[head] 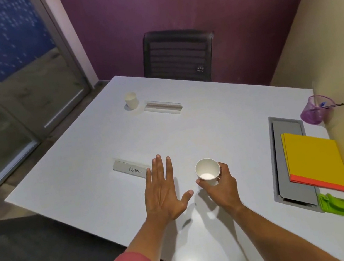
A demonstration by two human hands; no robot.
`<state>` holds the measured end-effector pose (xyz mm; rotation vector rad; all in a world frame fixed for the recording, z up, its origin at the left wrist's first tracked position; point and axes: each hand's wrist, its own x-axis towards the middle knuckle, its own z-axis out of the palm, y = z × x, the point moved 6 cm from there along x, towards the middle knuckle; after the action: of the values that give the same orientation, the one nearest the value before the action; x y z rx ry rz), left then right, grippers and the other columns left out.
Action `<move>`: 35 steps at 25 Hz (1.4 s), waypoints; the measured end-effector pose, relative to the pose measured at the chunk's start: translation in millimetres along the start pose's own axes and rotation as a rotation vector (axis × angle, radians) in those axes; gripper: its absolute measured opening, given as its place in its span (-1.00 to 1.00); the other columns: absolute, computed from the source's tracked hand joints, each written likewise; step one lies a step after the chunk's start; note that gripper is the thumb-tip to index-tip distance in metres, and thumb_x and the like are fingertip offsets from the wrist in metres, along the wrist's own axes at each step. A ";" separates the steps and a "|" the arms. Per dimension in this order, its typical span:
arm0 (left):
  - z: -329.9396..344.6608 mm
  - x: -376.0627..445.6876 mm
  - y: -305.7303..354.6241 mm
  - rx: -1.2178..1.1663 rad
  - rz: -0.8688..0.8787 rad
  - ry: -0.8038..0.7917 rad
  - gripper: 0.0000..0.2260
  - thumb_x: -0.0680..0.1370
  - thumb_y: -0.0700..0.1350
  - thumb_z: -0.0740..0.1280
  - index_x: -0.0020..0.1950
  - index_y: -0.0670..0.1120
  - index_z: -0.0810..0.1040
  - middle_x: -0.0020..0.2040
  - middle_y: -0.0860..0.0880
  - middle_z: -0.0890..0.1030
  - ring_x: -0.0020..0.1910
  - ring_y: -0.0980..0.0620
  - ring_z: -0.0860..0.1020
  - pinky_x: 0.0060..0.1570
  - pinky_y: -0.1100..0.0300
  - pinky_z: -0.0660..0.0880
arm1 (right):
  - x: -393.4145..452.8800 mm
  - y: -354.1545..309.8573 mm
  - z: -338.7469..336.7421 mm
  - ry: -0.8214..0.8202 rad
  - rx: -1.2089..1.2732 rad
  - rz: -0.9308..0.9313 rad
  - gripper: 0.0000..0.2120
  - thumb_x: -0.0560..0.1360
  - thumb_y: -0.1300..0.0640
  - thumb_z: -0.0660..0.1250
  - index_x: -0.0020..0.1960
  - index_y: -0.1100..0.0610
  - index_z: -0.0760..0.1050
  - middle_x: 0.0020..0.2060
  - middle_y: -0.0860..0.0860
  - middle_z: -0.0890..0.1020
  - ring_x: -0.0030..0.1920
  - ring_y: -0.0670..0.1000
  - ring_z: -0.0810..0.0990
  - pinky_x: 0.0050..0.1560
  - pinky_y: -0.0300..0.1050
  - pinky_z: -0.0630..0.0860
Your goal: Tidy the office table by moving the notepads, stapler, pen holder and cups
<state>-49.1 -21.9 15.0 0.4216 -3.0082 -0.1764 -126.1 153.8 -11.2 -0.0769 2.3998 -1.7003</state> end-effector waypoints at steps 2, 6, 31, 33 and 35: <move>10.9 8.0 -3.1 0.008 -0.001 -0.017 -0.02 0.42 0.48 0.02 0.56 -0.06 -0.36 0.59 -0.14 -0.29 0.57 -0.10 -0.32 0.55 -0.05 -0.22 | 9.1 9.4 10.2 -0.021 -0.013 0.028 -0.36 0.30 0.03 0.59 0.27 0.06 0.38 0.05 -0.04 0.60 0.07 0.03 0.58 0.05 -0.13 0.50; 28.0 28.2 -8.5 -0.007 0.003 -0.051 -0.03 0.42 0.49 -0.02 0.58 -0.07 -0.32 0.59 -0.13 -0.30 0.57 -0.09 -0.31 0.56 -0.07 -0.18 | 23.8 23.9 27.7 -0.026 -0.031 0.072 -0.35 0.30 0.05 0.61 0.28 0.08 0.38 0.06 -0.03 0.60 0.06 0.02 0.58 0.00 -0.19 0.49; 37.9 58.2 -22.6 0.036 0.038 -0.078 0.00 0.37 0.55 -0.07 0.59 -0.06 -0.27 0.59 -0.12 -0.29 0.57 -0.10 -0.31 0.53 -0.05 -0.29 | 24.8 24.8 34.8 -0.042 -0.146 0.073 -0.05 0.32 -0.05 0.59 0.54 0.07 0.15 0.48 0.01 0.35 0.48 0.03 0.31 0.44 -0.09 0.29; 29.9 59.0 -14.8 0.041 0.069 -0.071 0.00 0.39 0.51 0.00 0.59 -0.07 -0.29 0.59 -0.15 -0.29 0.58 -0.12 -0.29 0.55 -0.07 -0.23 | 23.0 14.8 24.2 -0.022 -0.156 0.048 -0.14 0.41 -0.06 0.50 0.56 0.02 0.12 0.53 -0.02 0.26 0.52 0.02 0.24 0.49 0.02 0.25; 17.9 63.2 -7.1 0.022 0.084 -0.052 0.01 0.40 0.49 0.05 0.59 -0.08 -0.30 0.59 -0.16 -0.29 0.58 -0.12 -0.29 0.55 -0.07 -0.22 | 23.8 3.5 11.2 0.002 -0.234 -0.018 -0.23 0.50 -0.07 0.39 0.58 0.01 0.08 0.57 -0.02 0.17 0.56 0.01 0.15 0.52 0.05 0.19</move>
<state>-109.6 -44.5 1.5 0.2970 -3.0740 -0.1499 -147.0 140.8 -21.2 -0.1313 2.5961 -1.4185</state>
